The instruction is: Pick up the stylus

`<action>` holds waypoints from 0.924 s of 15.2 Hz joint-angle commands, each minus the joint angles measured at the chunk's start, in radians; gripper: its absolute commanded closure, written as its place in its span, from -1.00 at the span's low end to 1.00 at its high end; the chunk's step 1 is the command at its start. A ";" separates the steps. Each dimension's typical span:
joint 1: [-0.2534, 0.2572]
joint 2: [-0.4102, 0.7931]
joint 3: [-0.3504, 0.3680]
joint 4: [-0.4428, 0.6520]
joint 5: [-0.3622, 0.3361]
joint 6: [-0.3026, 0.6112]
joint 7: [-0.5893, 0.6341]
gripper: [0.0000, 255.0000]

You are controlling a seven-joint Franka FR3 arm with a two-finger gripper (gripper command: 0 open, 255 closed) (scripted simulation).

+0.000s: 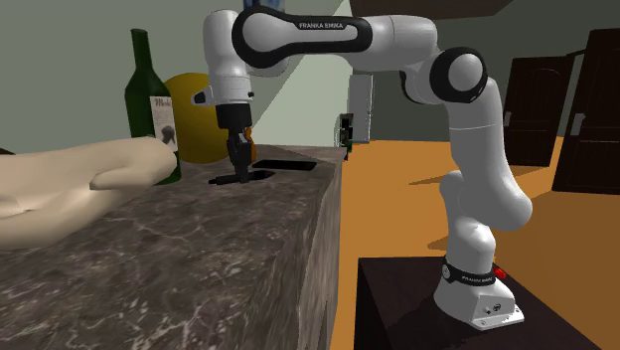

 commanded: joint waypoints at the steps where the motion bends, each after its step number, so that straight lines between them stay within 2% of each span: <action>1: 0.000 0.001 0.000 0.000 0.000 0.000 0.000 1.00; 4: 0.001 0.001 0.001 -0.001 0.000 0.001 0.002 1.00; 14: 0.000 0.045 0.001 0.198 0.001 -0.154 0.010 1.00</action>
